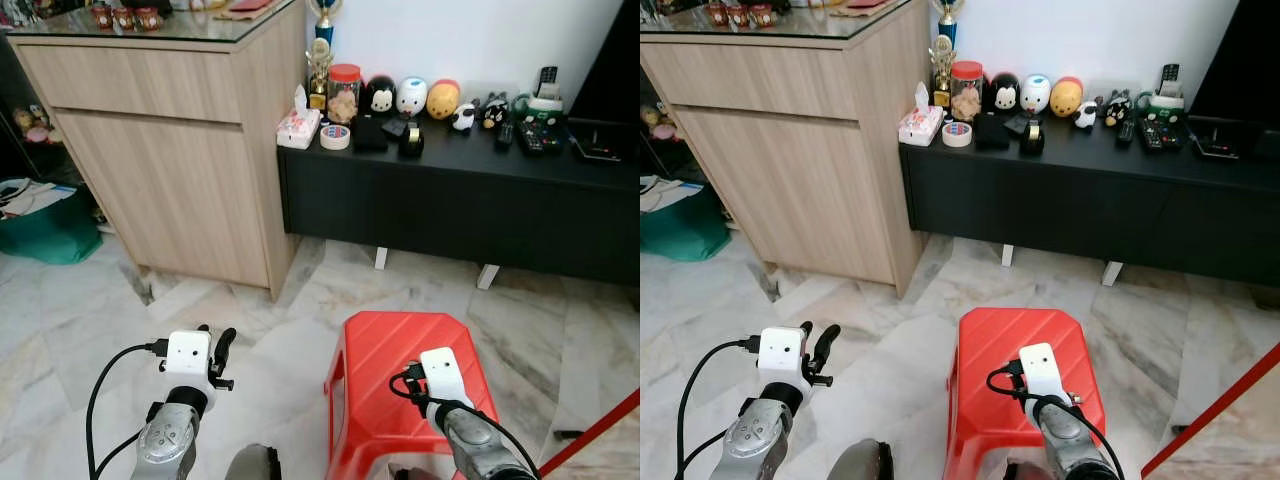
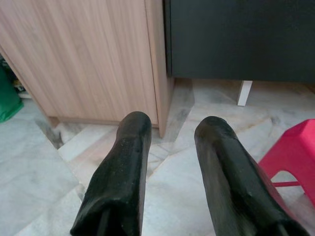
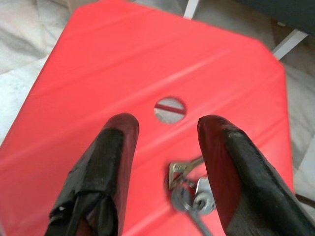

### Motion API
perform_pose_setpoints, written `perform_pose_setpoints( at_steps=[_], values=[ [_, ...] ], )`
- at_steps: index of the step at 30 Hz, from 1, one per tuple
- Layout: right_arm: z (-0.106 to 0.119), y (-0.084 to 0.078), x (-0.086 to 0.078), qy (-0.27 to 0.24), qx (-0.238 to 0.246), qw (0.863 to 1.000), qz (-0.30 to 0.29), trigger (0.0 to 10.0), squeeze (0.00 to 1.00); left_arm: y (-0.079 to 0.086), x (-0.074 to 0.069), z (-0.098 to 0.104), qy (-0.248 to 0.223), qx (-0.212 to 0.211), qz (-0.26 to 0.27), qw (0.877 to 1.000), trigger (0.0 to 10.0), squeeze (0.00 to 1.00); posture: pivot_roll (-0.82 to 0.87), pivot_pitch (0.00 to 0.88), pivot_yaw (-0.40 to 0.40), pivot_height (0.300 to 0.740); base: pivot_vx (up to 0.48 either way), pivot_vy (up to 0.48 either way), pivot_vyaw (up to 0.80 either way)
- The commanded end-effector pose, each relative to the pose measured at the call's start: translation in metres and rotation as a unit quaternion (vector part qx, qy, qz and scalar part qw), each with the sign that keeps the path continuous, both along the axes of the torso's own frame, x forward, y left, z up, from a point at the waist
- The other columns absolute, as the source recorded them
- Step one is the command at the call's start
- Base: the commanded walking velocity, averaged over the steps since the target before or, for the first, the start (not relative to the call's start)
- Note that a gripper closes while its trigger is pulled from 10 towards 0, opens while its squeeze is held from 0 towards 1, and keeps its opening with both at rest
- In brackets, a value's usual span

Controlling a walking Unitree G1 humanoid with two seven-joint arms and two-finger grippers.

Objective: Hang keys on a hook

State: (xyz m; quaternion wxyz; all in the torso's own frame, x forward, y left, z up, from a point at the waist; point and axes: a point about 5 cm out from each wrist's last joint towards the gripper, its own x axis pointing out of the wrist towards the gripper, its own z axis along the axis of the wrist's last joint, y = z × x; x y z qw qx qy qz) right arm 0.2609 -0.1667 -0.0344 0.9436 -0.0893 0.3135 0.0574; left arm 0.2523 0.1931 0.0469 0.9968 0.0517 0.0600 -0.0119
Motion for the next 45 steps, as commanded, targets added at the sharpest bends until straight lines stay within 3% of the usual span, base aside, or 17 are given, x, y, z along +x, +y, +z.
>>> perform_pose_setpoints(
  at_steps=[1,15,17,19,24,25,26,27,28,33,34,35,45],
  values=[
    [0.002,0.001,0.003,-0.007,0.000,1.000,-0.004,10.0,0.00,0.004,-0.002,-0.002,0.006,0.002,0.006,1.000,10.0,0.00,0.06,0.012,-0.021,0.637,0.266,0.000,0.00],
    [0.000,-0.002,0.000,-0.003,-0.007,1.000,-0.004,10.0,0.00,0.002,-0.003,-0.002,0.006,0.000,0.004,1.000,10.0,0.00,0.06,0.021,-0.026,0.637,0.136,0.000,0.00],
    [-0.002,-0.002,-0.002,0.004,-0.026,1.000,0.010,10.0,0.00,0.003,-0.005,-0.003,0.008,0.001,0.003,1.000,10.0,0.00,0.06,0.024,-0.027,0.637,0.000,0.000,0.00],
    [-0.006,-0.004,-0.007,0.025,-0.075,0.996,0.044,10.0,0.00,0.003,-0.006,-0.004,0.010,0.001,0.003,1.000,10.0,0.00,0.06,0.026,-0.027,0.637,0.000,0.000,0.00],
    [-0.011,-0.008,-0.012,0.048,-0.110,0.990,0.073,10.0,0.00,0.002,-0.006,-0.004,0.011,0.001,0.003,1.000,10.0,0.00,0.06,0.030,-0.028,0.637,0.000,0.000,0.00],
    [-0.012,-0.009,-0.013,0.056,-0.110,0.990,0.075,10.0,0.16,0.002,-0.007,-0.004,0.011,0.000,0.002,1.000,10.0,0.00,0.06,0.032,-0.028,0.637,0.000,0.000,0.00],
    [-0.012,-0.009,-0.013,0.056,-0.110,0.990,0.075,10.0,0.16,0.002,-0.007,-0.004,0.011,0.000,0.002,1.000,10.0,0.00,0.06,0.032,-0.028,0.637,0.000,0.000,0.00],
    [-0.012,-0.010,-0.013,0.057,-0.109,0.990,0.075,10.0,0.95,0.002,-0.007,-0.004,0.011,0.000,0.002,1.000,10.0,0.00,0.06,0.034,-0.028,0.637,0.000,0.000,0.00],
    [-0.011,-0.009,-0.013,0.057,-0.108,0.989,0.080,10.0,1.00,0.002,-0.008,-0.004,0.011,0.000,0.002,1.000,10.0,0.00,0.06,0.037,-0.028,0.637,0.000,0.000,0.00],
    [-0.013,-0.008,-0.014,0.068,-0.124,0.984,0.104,10.0,1.00,0.002,-0.010,-0.004,0.013,0.002,0.001,1.000,10.0,0.00,0.06,0.045,-0.024,0.637,0.000,0.000,0.00],
    [-0.013,-0.008,-0.014,0.071,-0.127,0.984,0.104,10.0,0.54,0.002,-0.011,-0.004,0.013,0.002,0.000,1.000,10.0,0.00,0.07,0.050,-0.024,0.637,0.000,0.000,0.00],
    [-0.014,-0.007,-0.014,0.076,-0.128,0.984,0.103,10.0,0.00,0.002,-0.012,-0.004,0.014,0.002,0.000,1.000,10.0,0.00,0.07,0.054,-0.024,0.637,0.000,0.000,0.00],
    [-0.010,-0.002,-0.007,0.075,-0.126,0.984,0.097,10.0,0.00,0.003,-0.020,-0.004,0.017,0.005,-0.001,1.000,10.0,0.00,0.09,0.081,-0.018,0.637,0.000,0.000,0.00]
  ],
)
